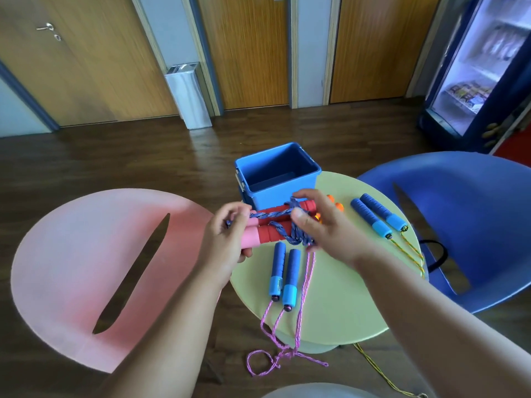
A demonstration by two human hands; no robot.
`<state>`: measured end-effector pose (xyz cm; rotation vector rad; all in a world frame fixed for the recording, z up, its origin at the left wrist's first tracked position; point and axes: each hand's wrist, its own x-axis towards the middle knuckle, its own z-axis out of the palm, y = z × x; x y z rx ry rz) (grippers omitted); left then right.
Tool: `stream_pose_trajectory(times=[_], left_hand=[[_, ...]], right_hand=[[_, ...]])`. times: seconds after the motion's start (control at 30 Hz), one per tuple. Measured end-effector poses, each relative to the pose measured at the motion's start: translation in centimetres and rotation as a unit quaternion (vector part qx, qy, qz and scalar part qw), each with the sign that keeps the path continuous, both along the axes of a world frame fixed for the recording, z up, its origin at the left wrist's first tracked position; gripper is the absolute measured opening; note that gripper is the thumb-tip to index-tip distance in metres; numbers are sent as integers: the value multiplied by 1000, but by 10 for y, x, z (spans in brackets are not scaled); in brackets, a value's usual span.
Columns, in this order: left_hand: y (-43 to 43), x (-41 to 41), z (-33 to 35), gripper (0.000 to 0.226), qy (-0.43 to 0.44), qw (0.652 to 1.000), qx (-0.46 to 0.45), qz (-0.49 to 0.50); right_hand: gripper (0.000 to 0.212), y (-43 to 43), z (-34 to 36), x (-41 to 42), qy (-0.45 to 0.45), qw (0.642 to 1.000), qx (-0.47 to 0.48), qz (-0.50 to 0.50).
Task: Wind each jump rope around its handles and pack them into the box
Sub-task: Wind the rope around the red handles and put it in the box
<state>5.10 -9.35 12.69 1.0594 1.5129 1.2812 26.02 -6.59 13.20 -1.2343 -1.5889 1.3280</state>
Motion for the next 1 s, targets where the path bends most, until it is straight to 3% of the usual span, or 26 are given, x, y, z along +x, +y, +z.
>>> stream_pose_trajectory(times=[0.2, 0.33, 0.43, 0.5, 0.63, 0.77, 1.0], left_hand=[[2, 13, 5, 16, 28, 996, 71, 37], [3, 21, 11, 17, 46, 990, 118, 68], [6, 11, 7, 21, 156, 975, 126, 97], [7, 0, 13, 21, 226, 963, 129, 68], [3, -19, 35, 7, 252, 960, 108, -53], [1, -36, 43, 7, 293, 946, 113, -79], [-4, -48, 41, 14, 258, 953, 119, -101]], right_hand=[[46, -12, -8, -3, 112, 992, 22, -56], [39, -15, -9, -2, 139, 986, 52, -69], [34, -15, -6, -1, 145, 982, 62, -105], [33, -16, -3, 5, 148, 981, 59, -109], [31, -18, 7, 14, 199, 974, 40, -101], [29, -20, 15, 15, 252, 961, 37, -112], [27, -14, 30, 3, 293, 943, 43, -151]])
